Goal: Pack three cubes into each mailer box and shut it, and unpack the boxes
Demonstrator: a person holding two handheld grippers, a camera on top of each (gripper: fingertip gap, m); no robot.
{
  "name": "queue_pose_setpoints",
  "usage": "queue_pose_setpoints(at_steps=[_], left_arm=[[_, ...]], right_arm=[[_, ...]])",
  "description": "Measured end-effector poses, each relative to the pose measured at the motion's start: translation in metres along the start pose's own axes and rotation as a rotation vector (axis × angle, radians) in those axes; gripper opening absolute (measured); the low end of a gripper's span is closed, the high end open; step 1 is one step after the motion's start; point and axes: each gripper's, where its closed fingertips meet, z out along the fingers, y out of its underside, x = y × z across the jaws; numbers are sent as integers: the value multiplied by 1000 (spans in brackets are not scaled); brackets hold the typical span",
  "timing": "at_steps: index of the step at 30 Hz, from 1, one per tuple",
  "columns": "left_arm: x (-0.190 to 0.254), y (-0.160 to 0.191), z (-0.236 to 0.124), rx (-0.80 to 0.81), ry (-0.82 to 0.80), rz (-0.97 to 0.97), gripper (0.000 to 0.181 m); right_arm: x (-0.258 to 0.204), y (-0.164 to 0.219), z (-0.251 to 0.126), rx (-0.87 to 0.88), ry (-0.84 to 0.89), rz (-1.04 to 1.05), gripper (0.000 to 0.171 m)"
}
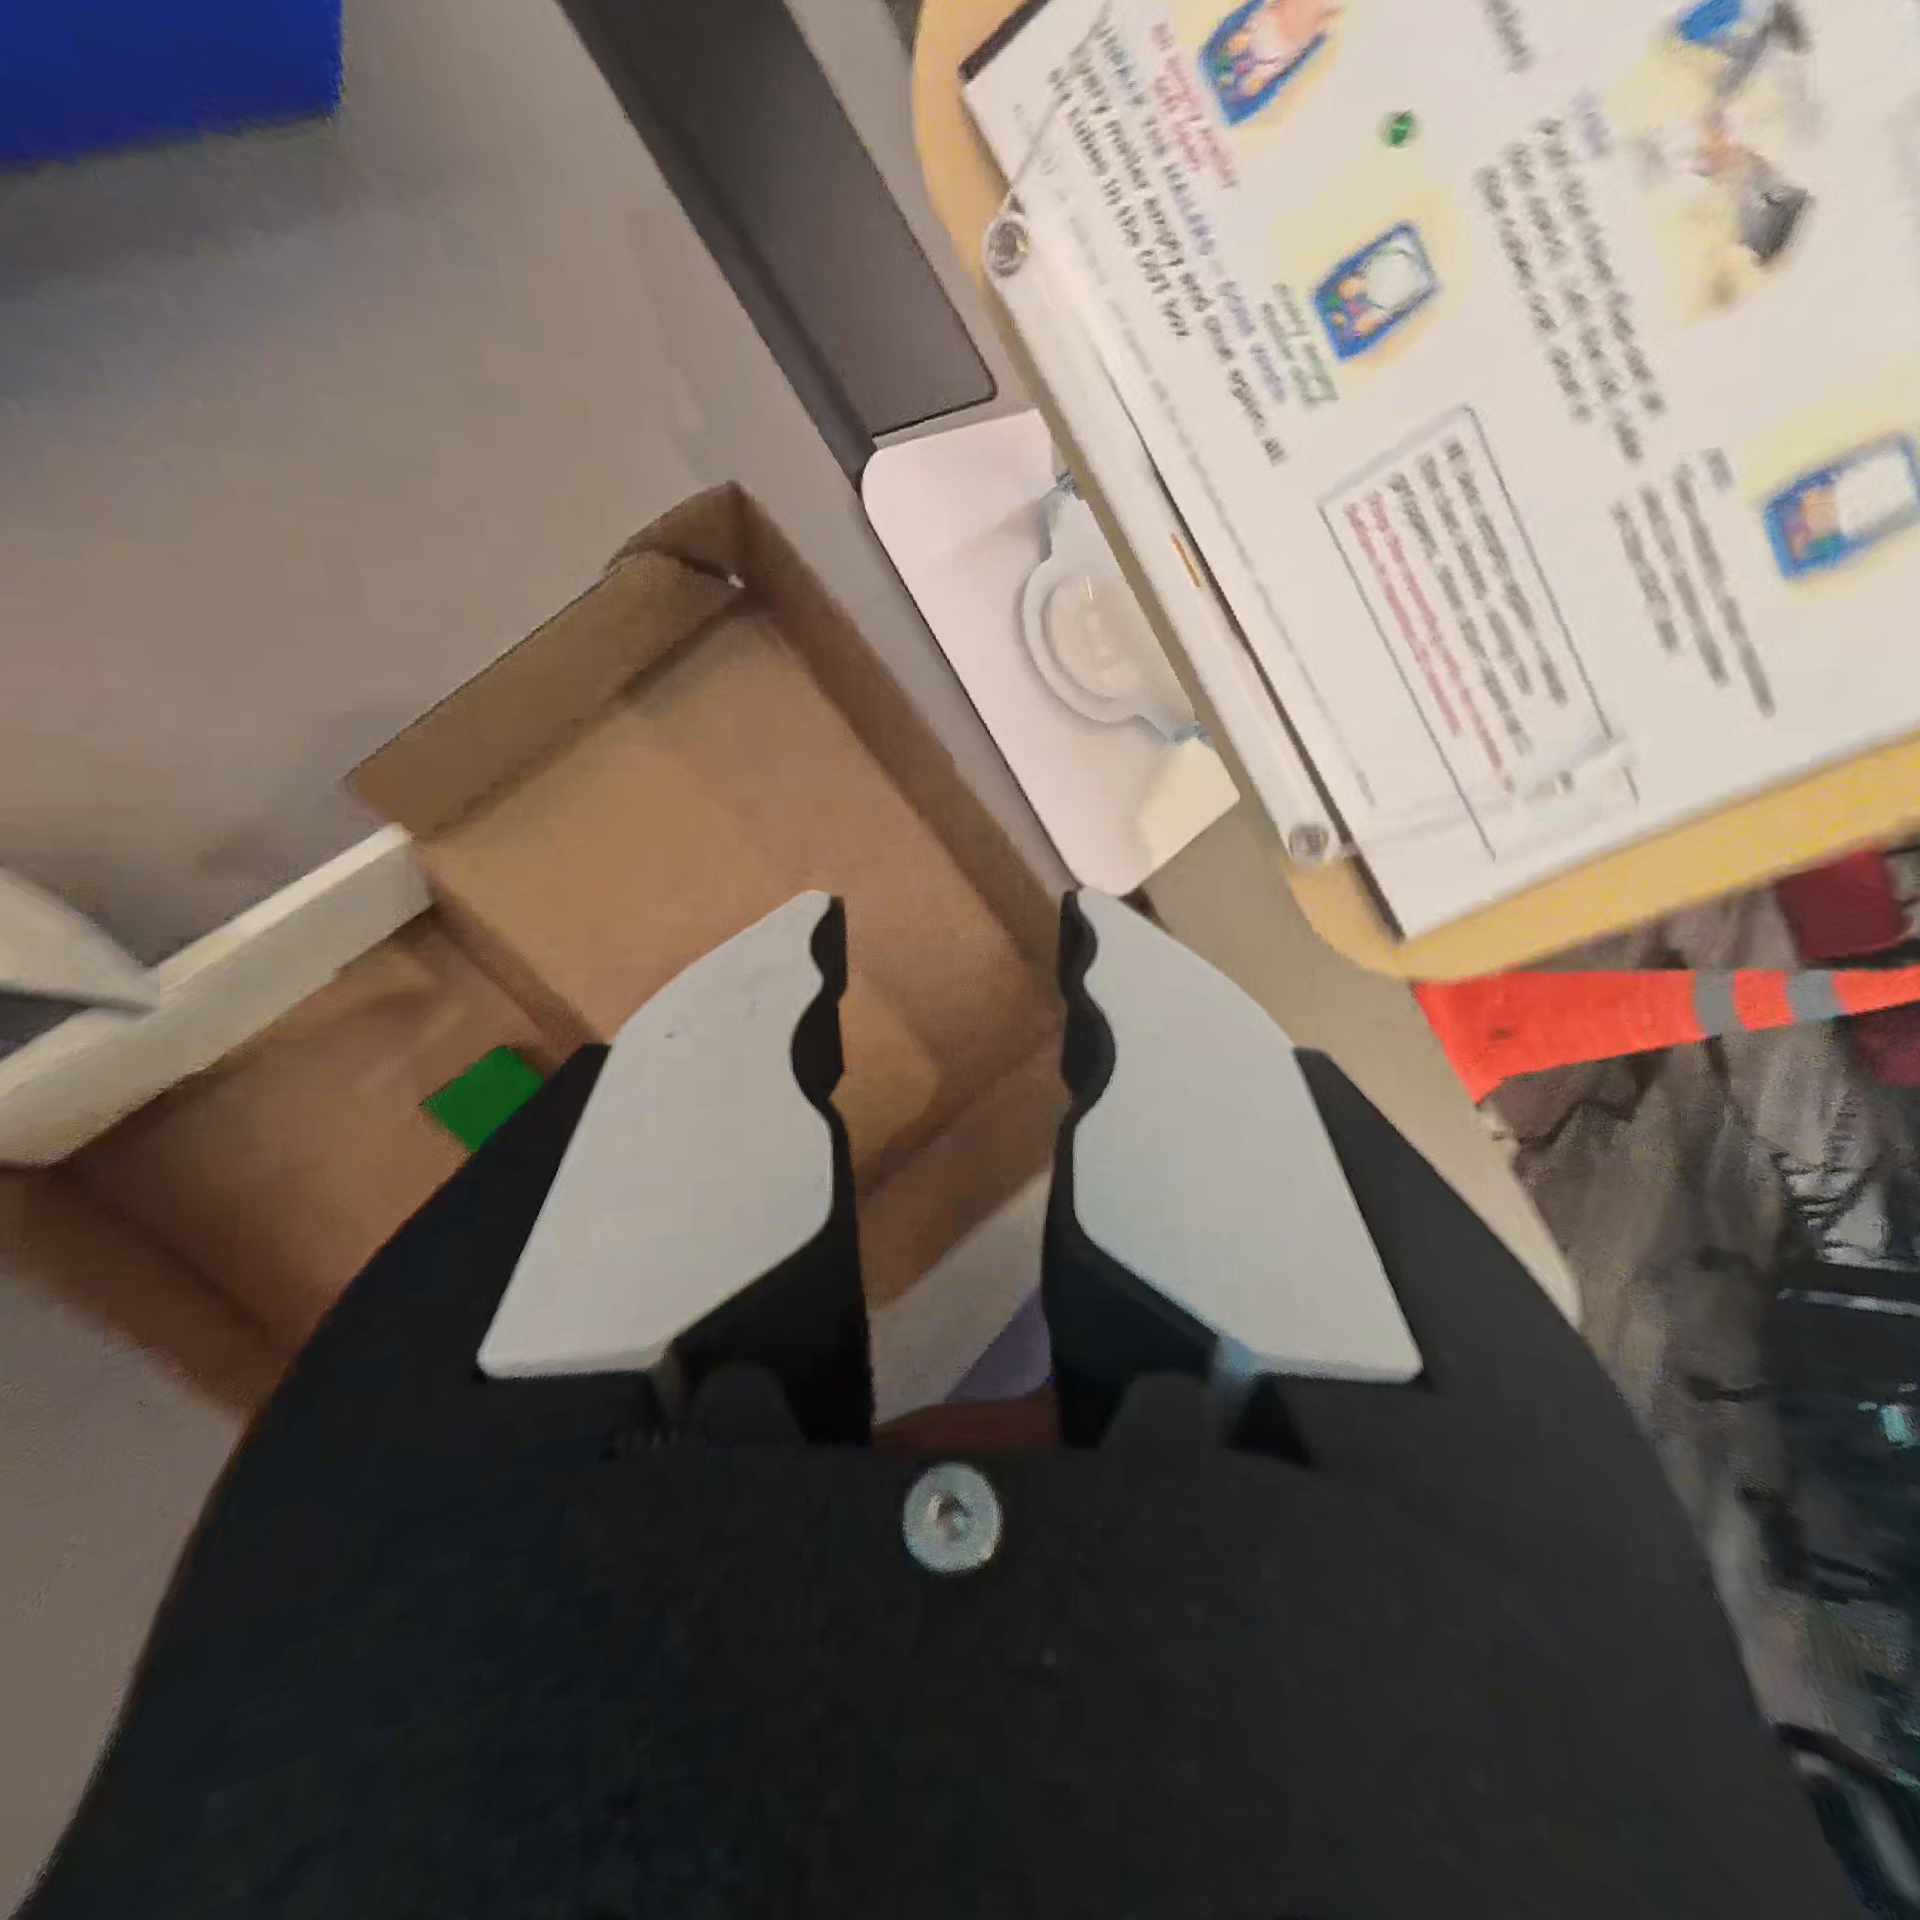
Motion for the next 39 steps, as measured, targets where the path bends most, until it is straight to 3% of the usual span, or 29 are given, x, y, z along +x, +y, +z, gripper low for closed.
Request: queue_pose_setpoints(at_steps=[3, 6, 9, 12, 20, 29, 30, 34, 39], left_arm=[[-6, 18, 7, -79, -41, 110, 60], [-1, 30, 12, -148, -9, 132, 59], [5, 34, 13, -172, -6, 182, 39], [6, 36, 15, -187, -31, 216, 40], [2, 29, 8, -145, 20, 144, 33], [12, 36, 10, -177, 54, 196, 13], [13, 36, 10, -179, 56, 199, 13], [14, 37, 11, -182, 58, 209, 10], [14, 37, 11, -180, 50, 220, 10]], right_arm=[[-8, 20, -39, 58, -51, 179, 42], [-44, 40, -61, 117, -243, 342, 43], [-88, 66, -58, 77, -378, 156, 46], [-120, 74, -41, 20, -481, -85, 50], [-126, 70, 13, -185, -619, -399, 41], [-132, 92, 45, -294, -570, -526, 36], [-132, 91, 45, -290, -567, -531, 30], [-130, 88, 43, -269, -553, -537, 29], [-120, 72, 12, -173, -586, -452, 28]])
